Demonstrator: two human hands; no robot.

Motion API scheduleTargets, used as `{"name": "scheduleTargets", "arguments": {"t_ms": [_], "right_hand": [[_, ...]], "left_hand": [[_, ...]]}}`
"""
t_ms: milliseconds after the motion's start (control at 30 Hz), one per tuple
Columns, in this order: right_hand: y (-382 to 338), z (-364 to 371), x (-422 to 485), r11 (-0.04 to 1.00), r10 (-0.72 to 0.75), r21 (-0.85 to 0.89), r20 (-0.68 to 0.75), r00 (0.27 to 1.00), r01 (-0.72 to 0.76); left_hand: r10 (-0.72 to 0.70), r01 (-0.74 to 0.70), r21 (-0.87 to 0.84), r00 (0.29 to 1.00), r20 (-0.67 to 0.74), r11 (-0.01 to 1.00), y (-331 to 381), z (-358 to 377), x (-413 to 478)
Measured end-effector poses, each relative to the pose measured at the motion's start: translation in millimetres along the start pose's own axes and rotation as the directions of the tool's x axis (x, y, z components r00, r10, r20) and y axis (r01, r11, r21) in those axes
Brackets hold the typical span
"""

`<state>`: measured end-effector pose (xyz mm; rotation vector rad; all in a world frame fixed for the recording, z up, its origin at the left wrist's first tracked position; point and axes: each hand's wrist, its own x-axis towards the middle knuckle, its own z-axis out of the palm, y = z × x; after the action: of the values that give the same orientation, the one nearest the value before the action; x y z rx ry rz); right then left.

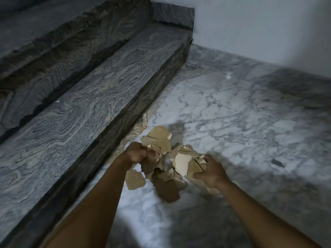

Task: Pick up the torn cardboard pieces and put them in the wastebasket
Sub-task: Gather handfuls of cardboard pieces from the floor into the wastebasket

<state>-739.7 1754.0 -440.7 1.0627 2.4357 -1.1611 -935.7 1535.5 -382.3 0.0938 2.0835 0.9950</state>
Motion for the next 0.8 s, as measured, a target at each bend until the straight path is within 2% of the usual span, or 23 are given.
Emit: {"name": "scheduleTargets", "arguments": {"t_ms": [100,233,333,467,567,600,700,800], "right_hand": [[4.8,-20.4,2.3,1.0,0.019,0.015,0.032,0.999,-0.02],[12.1,-37.8,3.2,0.991,0.023,-0.13,0.004,1.0,-0.023],[18.6,-37.0,0.3,0.994,0.032,-0.098,-0.057,0.998,-0.038],[26.5,-40.5,-0.6,1.0,0.008,0.015,-0.027,1.0,-0.007],[15.1,-61.3,0.1,0.991,0.012,0.135,0.052,0.999,-0.019],[8.8,-68.6,1.5,0.993,-0.025,0.121,0.086,0.996,0.014],[-20.4,-76.8,5.3,0.989,-0.143,-0.01,0.148,0.979,0.146],[-41.5,-59.6,18.4,0.961,-0.172,-0.181,0.192,0.966,0.208]], "left_hand": [[0.021,-0.018,0.185,1.0,-0.018,0.983,-14.4,17.6,13.3],[0.126,-0.044,0.485,0.982,-0.138,0.874,-47.4,43.3,43.5],[0.176,-0.076,0.525,0.974,-0.142,0.847,-55.6,50.7,55.0],[0.229,-0.101,0.571,0.961,-0.157,0.815,-29.8,55.1,29.8],[0.29,-0.15,0.501,0.933,-0.215,0.852,-18.6,50.7,20.3],[0.316,-0.187,0.448,0.919,-0.234,0.874,-18.2,47.3,18.9],[0.358,-0.293,0.242,0.884,-0.3,0.925,-11.5,34.6,13.0],[0.344,-0.314,0.144,0.888,-0.304,0.938,-7.0,21.3,5.4]]}}
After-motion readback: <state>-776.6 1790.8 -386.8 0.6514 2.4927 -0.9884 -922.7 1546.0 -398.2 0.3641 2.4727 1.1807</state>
